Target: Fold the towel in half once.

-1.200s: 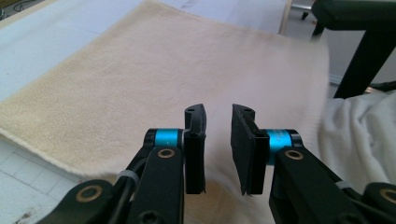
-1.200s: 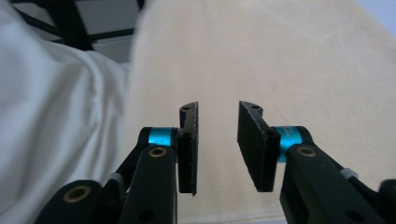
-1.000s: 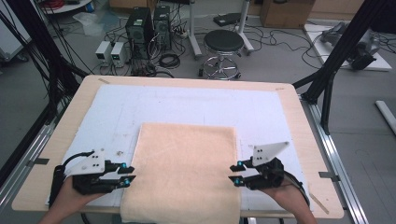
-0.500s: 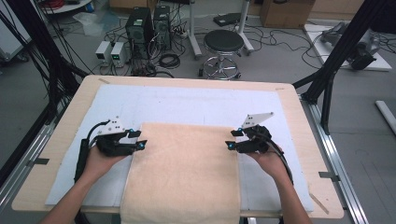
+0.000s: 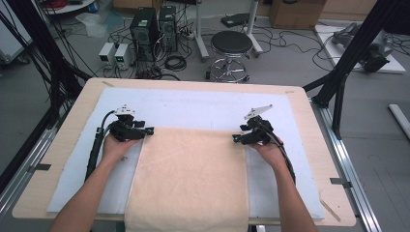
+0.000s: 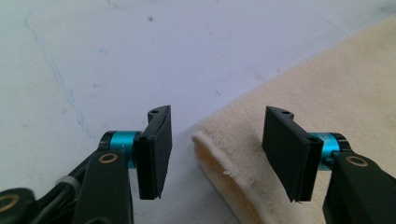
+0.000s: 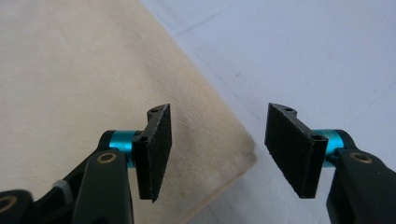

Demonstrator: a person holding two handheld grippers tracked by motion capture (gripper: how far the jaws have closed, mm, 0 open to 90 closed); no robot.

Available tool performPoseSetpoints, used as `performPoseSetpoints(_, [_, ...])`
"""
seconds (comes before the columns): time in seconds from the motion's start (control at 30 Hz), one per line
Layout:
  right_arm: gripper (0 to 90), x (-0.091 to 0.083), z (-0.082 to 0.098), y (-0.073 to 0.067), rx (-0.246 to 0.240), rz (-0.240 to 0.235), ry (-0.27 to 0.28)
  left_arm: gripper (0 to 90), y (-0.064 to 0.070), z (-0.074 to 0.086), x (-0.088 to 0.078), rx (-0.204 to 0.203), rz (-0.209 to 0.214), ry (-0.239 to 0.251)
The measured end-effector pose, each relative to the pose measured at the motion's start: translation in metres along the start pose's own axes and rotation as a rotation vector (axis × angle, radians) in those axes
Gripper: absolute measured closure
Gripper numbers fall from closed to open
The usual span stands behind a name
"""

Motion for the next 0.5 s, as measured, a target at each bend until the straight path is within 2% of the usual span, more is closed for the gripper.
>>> performPoseSetpoints(0.1, [42.3,0.007,0.006,0.004,0.030,-0.022,-0.025,47.2,0.001,0.005,0.005,0.020,0.019,-0.043])
performPoseSetpoints(0.13, [47.2,0.009,0.008,0.004,0.040,-0.048,-0.032,52.8,0.003,0.007,0.007,0.027,0.034,-0.057])
performPoseSetpoints(0.17, [51.3,0.010,0.009,0.003,0.053,-0.082,-0.035,58.4,0.004,0.007,0.007,0.040,0.024,-0.059])
performPoseSetpoints(0.2, [60.6,0.010,0.009,0.003,0.061,-0.089,-0.033,65.2,0.005,0.007,0.007,0.033,0.040,-0.053])
performPoseSetpoints(0.23, [73.6,0.009,0.008,0.001,0.069,-0.136,-0.029,76.5,0.004,0.006,0.006,0.036,0.040,-0.053])
performPoseSetpoints(0.27, [79.2,0.009,0.007,-0.001,0.058,-0.147,-0.030,80.8,0.004,0.005,0.005,0.041,0.039,-0.049])
performPoseSetpoints(0.33, [82.8,0.008,0.004,-0.002,0.046,-0.150,-0.033,84.8,0.002,0.001,0.005,0.027,0.013,-0.040])
performPoseSetpoints(0.37, [83.3,0.008,0.003,-0.001,0.044,-0.142,-0.038,85.3,0.001,-0.001,0.004,0.034,-0.003,-0.037])
performPoseSetpoints(0.43, [83.7,0.008,-0.002,0.000,0.041,-0.119,-0.039,85.7,-0.001,-0.007,0.002,0.038,-0.040,-0.018])
performPoseSetpoints(0.5, [83.9,0.007,-0.009,0.003,0.035,-0.090,-0.029,85.9,-0.005,-0.015,-0.001,0.033,-0.072,0.022])
Point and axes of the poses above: each handheld gripper's, and its own axes: x roughly forward along the jaws, z roughly out of its underside, y roughly to its right, the point moved 7 cm from there along x, roughly forward along the jaws, and after that the axes turned 3 degrees about z, right-handed, at the moved point
